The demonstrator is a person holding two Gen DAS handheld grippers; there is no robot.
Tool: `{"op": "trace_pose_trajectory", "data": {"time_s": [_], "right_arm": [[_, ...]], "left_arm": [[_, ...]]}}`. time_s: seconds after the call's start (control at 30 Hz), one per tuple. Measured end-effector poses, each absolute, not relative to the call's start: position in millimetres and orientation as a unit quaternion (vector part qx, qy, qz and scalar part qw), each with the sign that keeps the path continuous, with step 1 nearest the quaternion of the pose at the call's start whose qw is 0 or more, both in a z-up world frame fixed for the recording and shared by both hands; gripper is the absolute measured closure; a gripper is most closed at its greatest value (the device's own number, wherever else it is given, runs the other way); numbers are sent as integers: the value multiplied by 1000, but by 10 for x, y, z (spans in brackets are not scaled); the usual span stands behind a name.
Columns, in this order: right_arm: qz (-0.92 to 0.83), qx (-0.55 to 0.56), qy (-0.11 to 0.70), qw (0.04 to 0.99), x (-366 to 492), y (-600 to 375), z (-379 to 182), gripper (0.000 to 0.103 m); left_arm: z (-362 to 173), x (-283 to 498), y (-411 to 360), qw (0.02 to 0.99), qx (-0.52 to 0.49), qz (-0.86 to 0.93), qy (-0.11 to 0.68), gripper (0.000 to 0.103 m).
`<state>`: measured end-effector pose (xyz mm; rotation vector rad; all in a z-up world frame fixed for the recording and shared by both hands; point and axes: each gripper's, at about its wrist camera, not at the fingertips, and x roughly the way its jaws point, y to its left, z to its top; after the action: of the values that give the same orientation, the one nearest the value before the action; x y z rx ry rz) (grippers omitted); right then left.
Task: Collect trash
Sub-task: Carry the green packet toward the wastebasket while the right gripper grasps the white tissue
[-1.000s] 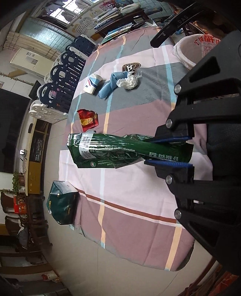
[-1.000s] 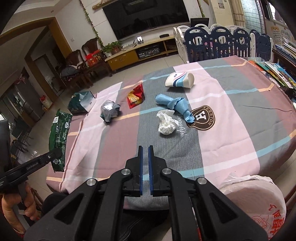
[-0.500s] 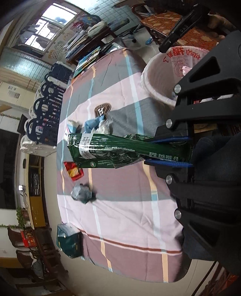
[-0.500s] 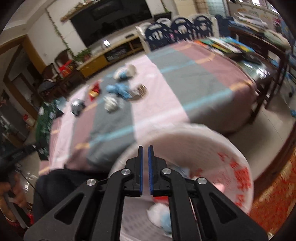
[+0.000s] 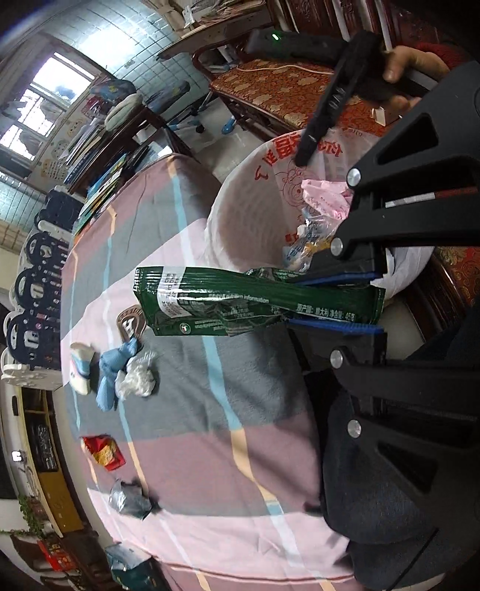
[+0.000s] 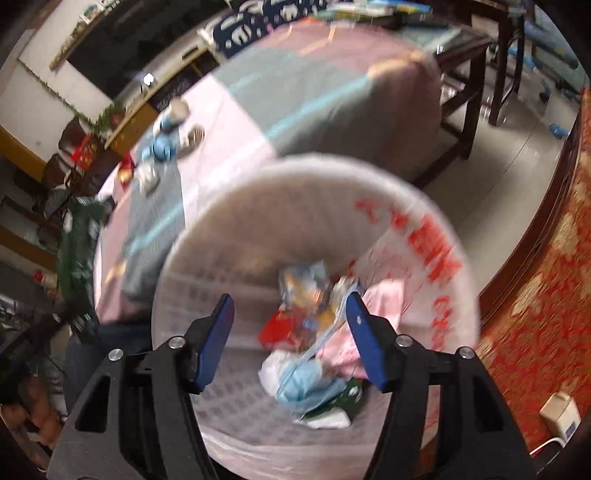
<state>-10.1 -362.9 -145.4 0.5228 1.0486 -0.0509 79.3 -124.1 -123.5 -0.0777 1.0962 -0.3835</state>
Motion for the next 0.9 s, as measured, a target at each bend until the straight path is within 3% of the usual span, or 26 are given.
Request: {"op": "trace_pose_trajectory", "data": {"time_s": [0.23, 0.4, 0.63, 0.9], "right_arm": [[-49, 279, 453, 845, -196, -3915, -1312, 37], [-34, 282, 453, 845, 21, -3838, -1273, 37], [80, 178, 438, 877, 1290, -2722, -1063, 37], [77, 41, 493, 866, 2676, -1507, -1520, 38]], "left_arm": [[-1365, 772, -1430, 817, -27, -212, 536, 86], [-1258, 822, -1085, 844, -26, -137, 518, 86], [-983, 916, -310, 879, -83, -1, 469, 85], [-1030, 940, 56, 877, -99, 21, 471, 85]]}}
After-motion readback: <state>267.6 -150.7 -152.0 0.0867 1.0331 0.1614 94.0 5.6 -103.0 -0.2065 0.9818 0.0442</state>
